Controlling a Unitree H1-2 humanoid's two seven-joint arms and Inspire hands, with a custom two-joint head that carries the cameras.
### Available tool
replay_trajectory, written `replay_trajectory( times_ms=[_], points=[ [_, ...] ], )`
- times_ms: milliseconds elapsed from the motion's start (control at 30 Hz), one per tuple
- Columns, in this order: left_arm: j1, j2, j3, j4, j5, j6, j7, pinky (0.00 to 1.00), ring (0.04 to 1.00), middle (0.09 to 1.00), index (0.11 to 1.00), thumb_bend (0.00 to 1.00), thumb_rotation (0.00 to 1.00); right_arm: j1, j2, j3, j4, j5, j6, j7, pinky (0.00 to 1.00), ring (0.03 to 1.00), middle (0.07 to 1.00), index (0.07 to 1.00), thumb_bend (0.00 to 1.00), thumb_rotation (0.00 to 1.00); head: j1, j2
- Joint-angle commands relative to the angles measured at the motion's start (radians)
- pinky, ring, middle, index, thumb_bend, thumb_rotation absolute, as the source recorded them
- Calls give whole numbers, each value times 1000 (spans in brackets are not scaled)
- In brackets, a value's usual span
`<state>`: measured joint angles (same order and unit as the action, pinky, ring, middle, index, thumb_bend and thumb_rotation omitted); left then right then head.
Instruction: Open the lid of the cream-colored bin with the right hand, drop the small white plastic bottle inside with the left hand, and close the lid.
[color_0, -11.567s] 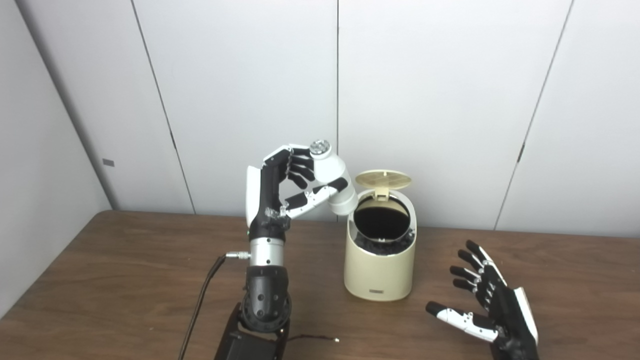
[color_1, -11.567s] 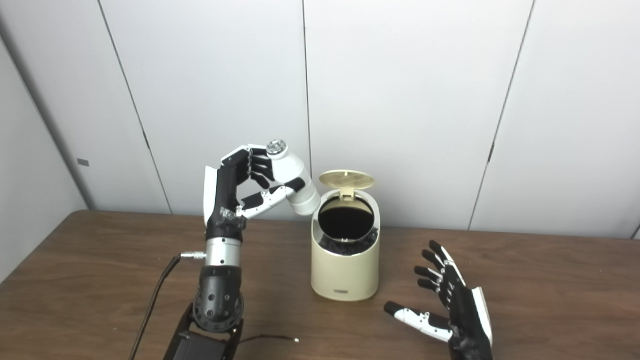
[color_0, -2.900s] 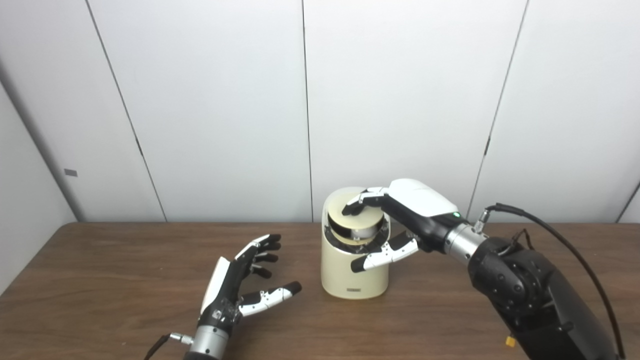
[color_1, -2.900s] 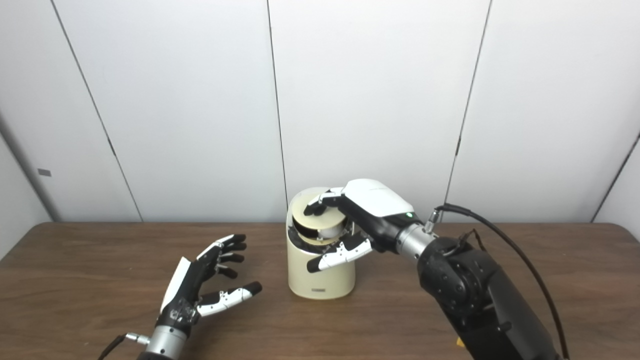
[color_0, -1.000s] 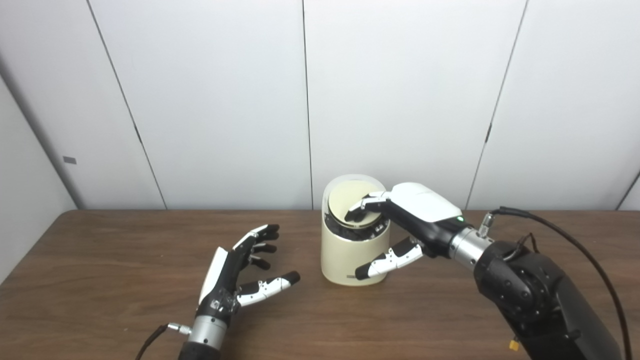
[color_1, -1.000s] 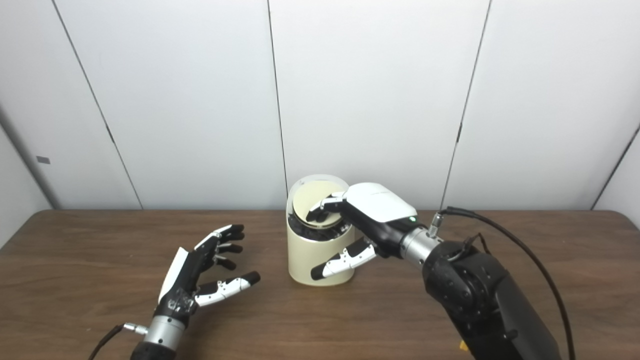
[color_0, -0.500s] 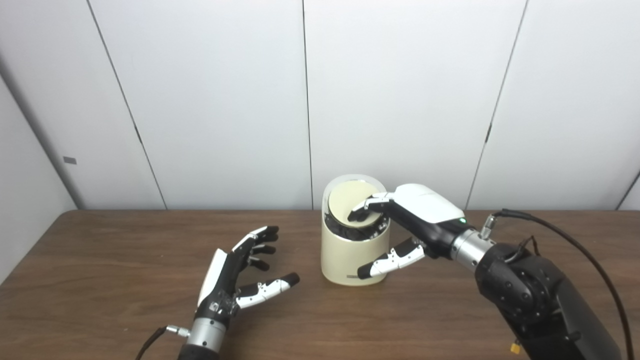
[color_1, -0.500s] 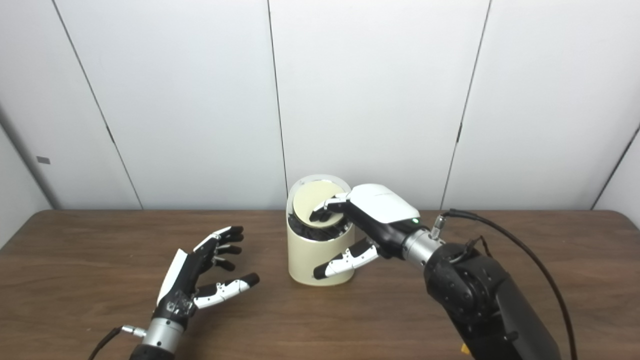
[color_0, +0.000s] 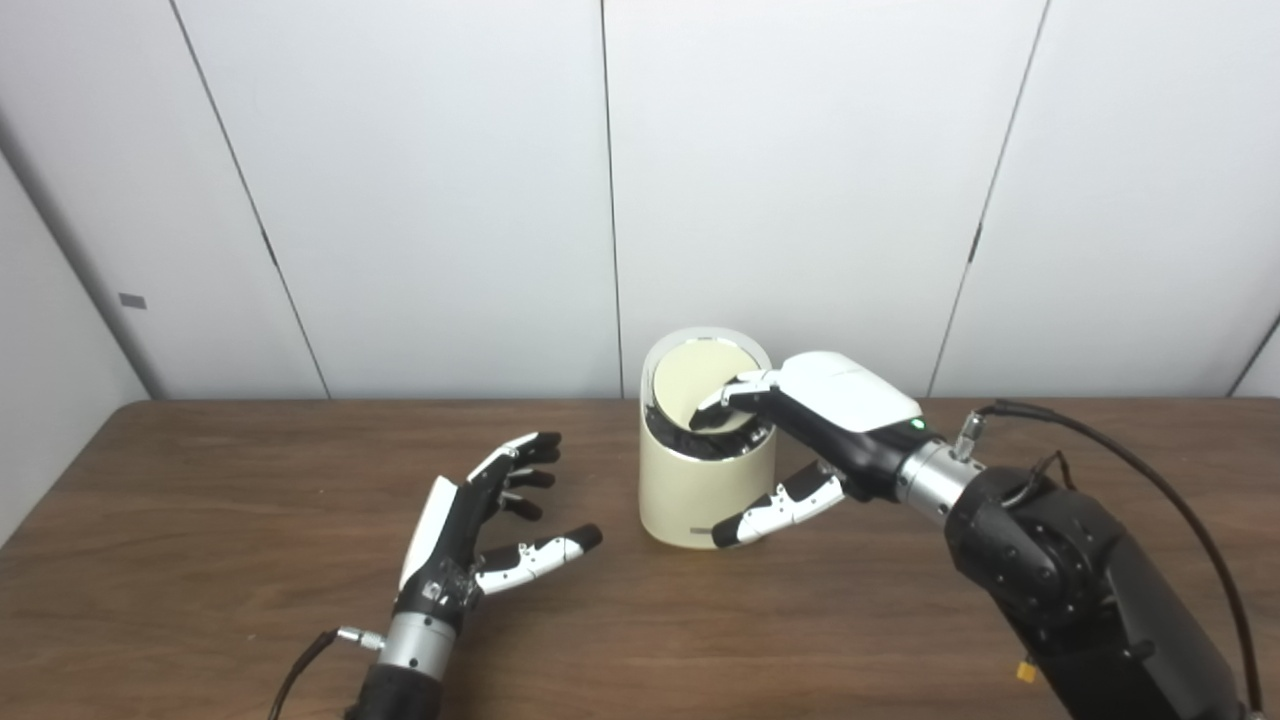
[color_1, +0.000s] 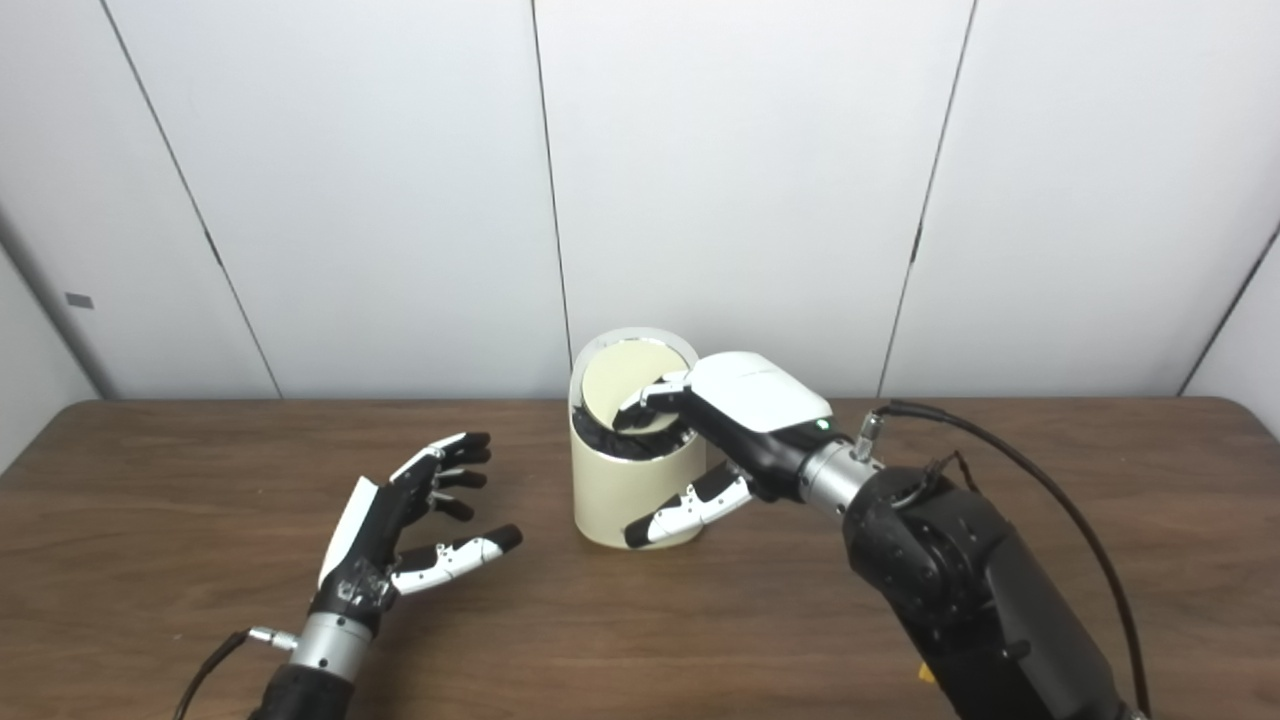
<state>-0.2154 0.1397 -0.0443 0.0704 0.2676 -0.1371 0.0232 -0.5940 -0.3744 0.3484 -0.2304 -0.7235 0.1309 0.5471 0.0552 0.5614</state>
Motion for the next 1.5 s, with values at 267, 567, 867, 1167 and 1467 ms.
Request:
replay_trajectory(
  times_ms=[267, 567, 867, 1167, 1467],
  points=[
    [-25, 1, -1, -38, 9, -8, 10, 589, 730, 795, 828, 823, 342, -32, -21, 38, -25, -51, 23, 77, 872, 870, 740, 739, 692, 523, 3, 4],
    [-28, 5, 1, -27, 3, -21, 9, 587, 730, 794, 827, 820, 340, -32, -18, 30, -27, -60, 39, 86, 876, 864, 746, 746, 687, 521, 5, -5],
    [-30, 5, 1, -26, 3, -16, 9, 586, 730, 798, 829, 828, 344, -30, -1, -35, -24, 2, 21, 9, 818, 852, 736, 736, 675, 524, 2, -11],
    [-31, 3, 0, -26, -2, -15, 6, 587, 733, 798, 826, 821, 331, -32, 77, -164, -31, 103, 66, -96, 670, 814, 818, 815, 639, 466, 2, -13],
    [-32, 0, -1, -19, -3, -27, 10, 589, 735, 799, 827, 811, 323, 21, 112, -289, -23, 190, 36, -275, 694, 822, 841, 819, 613, 439, -1, -21]
  ],
)
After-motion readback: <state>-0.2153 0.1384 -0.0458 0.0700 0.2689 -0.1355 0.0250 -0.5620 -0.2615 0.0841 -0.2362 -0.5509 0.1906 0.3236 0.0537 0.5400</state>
